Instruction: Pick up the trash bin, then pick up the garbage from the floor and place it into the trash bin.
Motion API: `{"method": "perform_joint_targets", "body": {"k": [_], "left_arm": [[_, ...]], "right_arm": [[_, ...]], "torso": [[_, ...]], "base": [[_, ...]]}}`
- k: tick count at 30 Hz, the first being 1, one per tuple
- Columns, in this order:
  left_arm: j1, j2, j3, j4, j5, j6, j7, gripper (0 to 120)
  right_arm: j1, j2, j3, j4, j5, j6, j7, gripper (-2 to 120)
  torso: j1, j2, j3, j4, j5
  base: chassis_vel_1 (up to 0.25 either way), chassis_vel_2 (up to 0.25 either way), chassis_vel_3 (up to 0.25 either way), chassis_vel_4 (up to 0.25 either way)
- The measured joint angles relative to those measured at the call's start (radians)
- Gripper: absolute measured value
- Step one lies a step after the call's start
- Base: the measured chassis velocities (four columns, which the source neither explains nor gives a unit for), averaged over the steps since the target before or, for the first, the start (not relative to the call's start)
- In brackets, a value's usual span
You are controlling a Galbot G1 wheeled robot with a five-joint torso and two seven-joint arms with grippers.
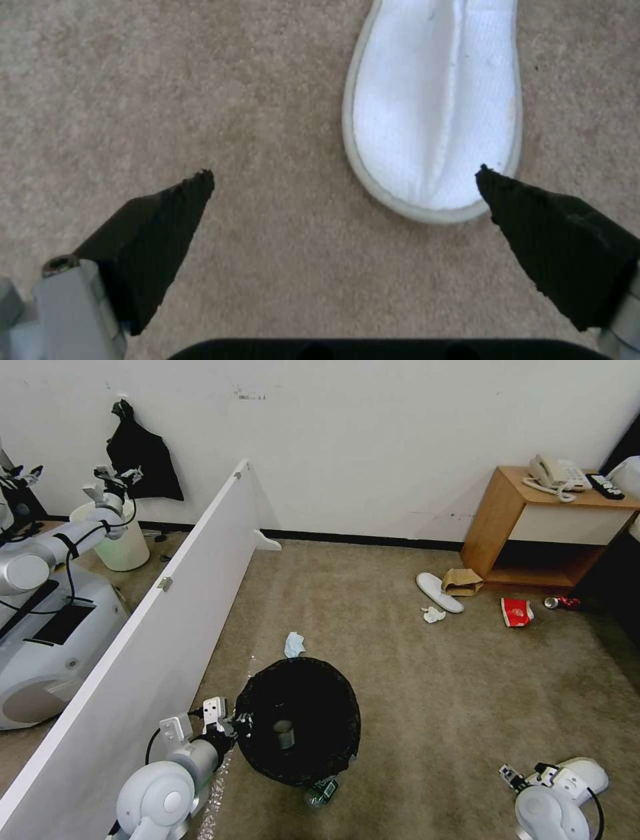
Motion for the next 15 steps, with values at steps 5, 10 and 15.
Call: {"method": "perform_joint_targets", "body": {"k": [5,10,15], "left_arm": [[-0.006,0.0,0.009,0.005,0.003,0.0,0.0,2],[-0.014,0.0,0.012,0.008,0.008,-0.001,0.0,2],[-0.019,-0.001,0.014,0.012,0.008,-0.001,-0.001,2]], "right_arm": [[0.017,-0.003,0.004,-0.034,-0.002,0.006,-0.011,100],[0.037,-0.004,0.006,-0.072,-0.008,0.012,-0.024,100],[0.054,-0.004,0.008,-0.114,-0.017,0.018,-0.04,100]], "torso": [[0.0,0.0,0.0,-0.0002,0.0],[0.0,0.0,0.0,-0.0001,0.0],[0.0,0.0,0.0,-0.0001,0.0]], "base": [[0.0,0.0,0.0,0.0],[0.0,0.0,0.0,0.0],[0.0,0.0,0.0,0.0]]}}
